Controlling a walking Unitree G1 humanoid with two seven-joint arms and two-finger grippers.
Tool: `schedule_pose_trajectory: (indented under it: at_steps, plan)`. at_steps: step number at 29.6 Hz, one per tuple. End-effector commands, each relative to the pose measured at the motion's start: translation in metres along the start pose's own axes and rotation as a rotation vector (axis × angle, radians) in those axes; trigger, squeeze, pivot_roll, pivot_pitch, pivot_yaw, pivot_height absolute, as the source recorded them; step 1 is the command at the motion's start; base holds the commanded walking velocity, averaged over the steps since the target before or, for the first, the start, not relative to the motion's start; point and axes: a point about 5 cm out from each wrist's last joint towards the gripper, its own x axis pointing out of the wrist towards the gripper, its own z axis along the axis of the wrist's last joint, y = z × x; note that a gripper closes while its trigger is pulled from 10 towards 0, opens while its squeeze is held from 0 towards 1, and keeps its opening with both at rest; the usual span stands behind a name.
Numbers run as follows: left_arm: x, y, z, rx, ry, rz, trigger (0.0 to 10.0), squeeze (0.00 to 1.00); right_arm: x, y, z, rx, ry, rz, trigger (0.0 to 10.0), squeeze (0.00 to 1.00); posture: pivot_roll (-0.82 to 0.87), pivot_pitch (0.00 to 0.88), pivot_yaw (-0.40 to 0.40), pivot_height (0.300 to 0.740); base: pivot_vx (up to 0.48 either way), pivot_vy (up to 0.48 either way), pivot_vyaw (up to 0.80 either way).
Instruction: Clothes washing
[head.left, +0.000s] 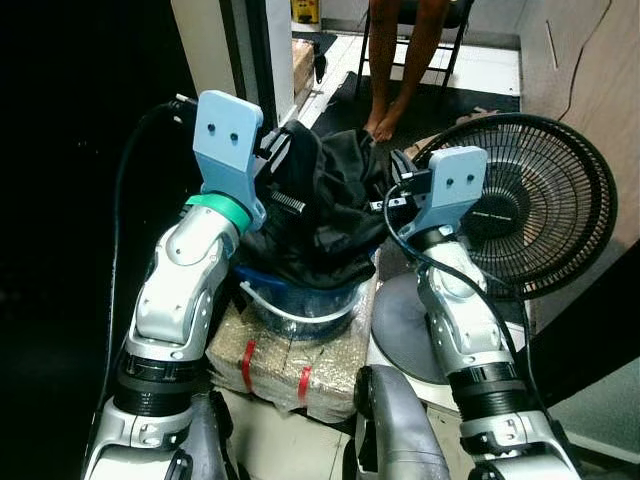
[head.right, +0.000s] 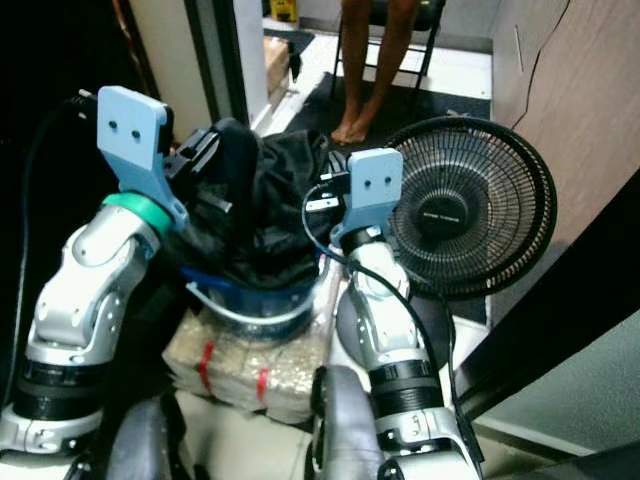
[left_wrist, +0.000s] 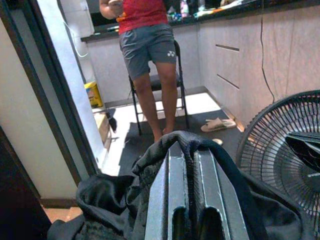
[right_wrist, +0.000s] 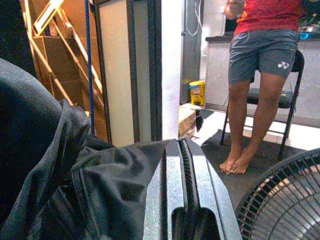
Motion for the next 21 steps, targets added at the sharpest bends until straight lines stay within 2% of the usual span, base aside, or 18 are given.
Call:
schedule_pose_trajectory:
  at_steps: [1,21]
  plan:
    - [-0.0003,0.0012,0.0012,-0.003,0.001,0.006,10.0,0.00,-0.0012,0.0017,-0.0011,0.010,0.004,0.000,10.0,0.00,-0.02,0.034,0.037,0.610,0.000,0.000,0.00]
    - [0.0001,0.0017,0.0002,-0.001,0.011,0.007,10.0,0.00,-0.0019,0.0015,-0.0014,0.012,0.004,-0.005,10.0,0.00,-0.02,0.037,0.040,0.680,0.000,0.000,0.00]
